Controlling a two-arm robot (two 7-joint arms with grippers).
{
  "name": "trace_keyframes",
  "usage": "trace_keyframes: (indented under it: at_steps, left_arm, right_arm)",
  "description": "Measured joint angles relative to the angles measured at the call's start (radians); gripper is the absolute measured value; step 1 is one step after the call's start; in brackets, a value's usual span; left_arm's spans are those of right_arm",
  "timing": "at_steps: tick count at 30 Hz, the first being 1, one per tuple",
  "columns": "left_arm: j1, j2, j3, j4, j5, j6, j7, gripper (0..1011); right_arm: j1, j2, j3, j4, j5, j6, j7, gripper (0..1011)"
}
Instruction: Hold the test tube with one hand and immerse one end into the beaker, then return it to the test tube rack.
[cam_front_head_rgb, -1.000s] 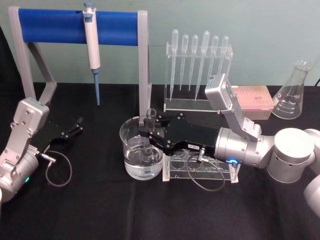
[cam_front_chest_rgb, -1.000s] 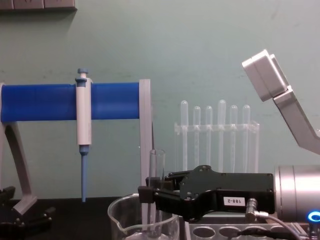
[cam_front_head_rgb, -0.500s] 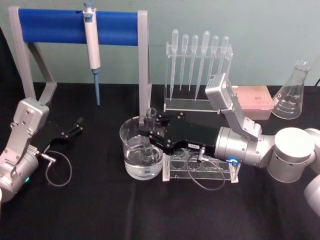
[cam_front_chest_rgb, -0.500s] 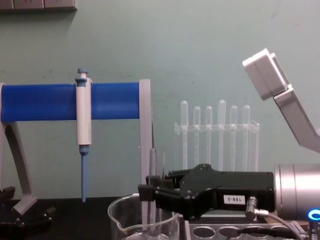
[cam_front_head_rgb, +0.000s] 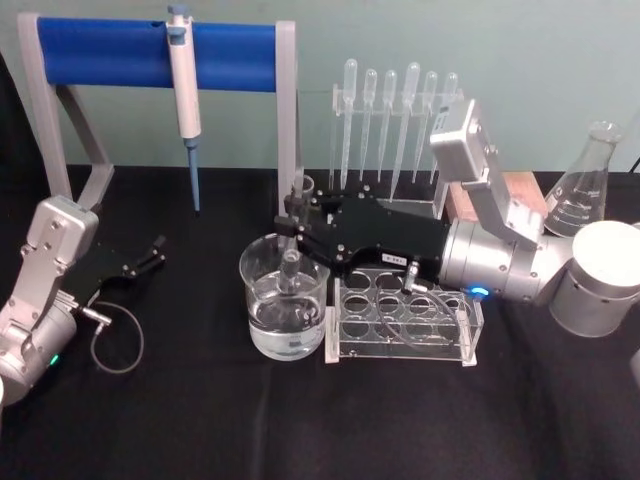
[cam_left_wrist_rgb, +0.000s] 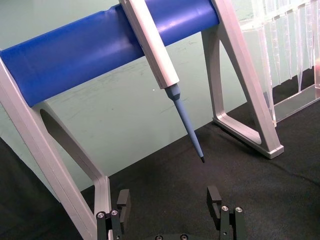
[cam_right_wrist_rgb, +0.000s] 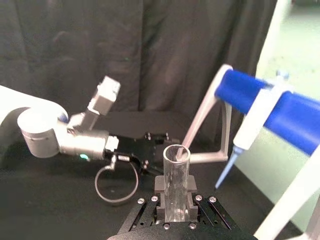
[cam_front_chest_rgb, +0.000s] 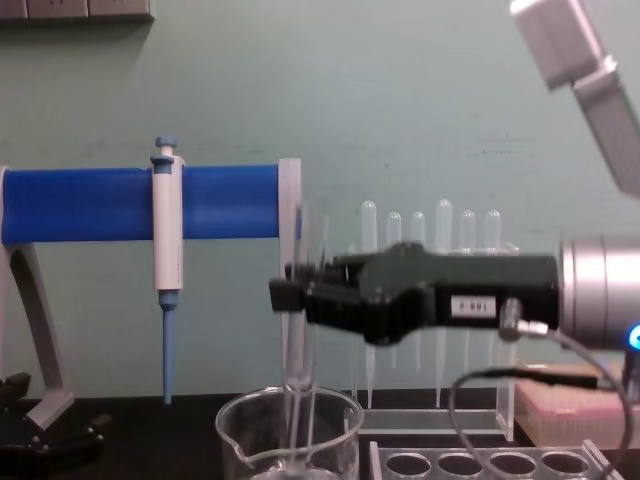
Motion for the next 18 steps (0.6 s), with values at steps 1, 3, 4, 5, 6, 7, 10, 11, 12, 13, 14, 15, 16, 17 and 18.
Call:
trace_keyframes:
  at_steps: [1, 3, 4, 5, 6, 7, 10, 11, 12, 13, 14, 15, 16, 17, 18]
  left_arm:
    - [0.000, 0.000, 0.000, 0.000, 0.000, 0.000, 0.000, 1000]
    - [0.000, 0.000, 0.000, 0.000, 0.000, 0.000, 0.000, 1000]
    - [0.000, 0.000, 0.000, 0.000, 0.000, 0.000, 0.000, 1000]
    - [0.000, 0.000, 0.000, 0.000, 0.000, 0.000, 0.000, 1000]
    - [0.000, 0.000, 0.000, 0.000, 0.000, 0.000, 0.000, 1000]
    - [0.000, 0.000, 0.000, 0.000, 0.000, 0.000, 0.000, 1000]
    - [0.000, 0.000, 0.000, 0.000, 0.000, 0.000, 0.000, 1000]
    - [0.000, 0.000, 0.000, 0.000, 0.000, 0.000, 0.000, 1000]
    - [0.000, 0.000, 0.000, 0.000, 0.000, 0.000, 0.000, 1000]
    - [0.000, 0.000, 0.000, 0.000, 0.000, 0.000, 0.000, 1000]
    - [0.000, 0.000, 0.000, 0.000, 0.000, 0.000, 0.000, 1000]
    - [0.000, 0.000, 0.000, 0.000, 0.000, 0.000, 0.000, 1000]
    - [0.000, 0.000, 0.000, 0.000, 0.000, 0.000, 0.000, 1000]
    - [0.000, 0.000, 0.000, 0.000, 0.000, 0.000, 0.000, 1000]
    - [0.000, 0.000, 0.000, 0.000, 0.000, 0.000, 0.000, 1000]
  right_arm:
    - [0.000, 0.003, 0.001, -0.010, 0.001, 0.002, -0.001, 236]
    - [-0.002, 0.012, 0.006, -0.036, 0.002, 0.004, -0.007, 236]
    - [-0.002, 0.015, 0.008, -0.044, 0.003, 0.004, -0.010, 236]
    - [-0.002, 0.019, 0.013, -0.057, 0.004, 0.004, -0.015, 236]
    - [-0.002, 0.021, 0.016, -0.063, 0.006, 0.004, -0.018, 236]
    - [-0.002, 0.022, 0.018, -0.067, 0.007, 0.004, -0.020, 236]
    - [-0.001, 0.028, 0.030, -0.084, 0.018, 0.007, -0.027, 236]
    - [0.000, 0.030, 0.033, -0.088, 0.022, 0.008, -0.028, 236]
    - [0.000, 0.034, 0.039, -0.096, 0.028, 0.011, -0.032, 236]
    - [0.000, 0.036, 0.042, -0.102, 0.032, 0.013, -0.033, 236]
    - [-0.001, 0.039, 0.045, -0.108, 0.035, 0.016, -0.035, 236]
    - [-0.004, 0.046, 0.050, -0.121, 0.041, 0.020, -0.040, 236]
    - [-0.006, 0.050, 0.053, -0.128, 0.043, 0.021, -0.042, 236]
    - [-0.008, 0.054, 0.056, -0.135, 0.045, 0.021, -0.043, 236]
    - [-0.012, 0.059, 0.060, -0.142, 0.046, 0.021, -0.046, 236]
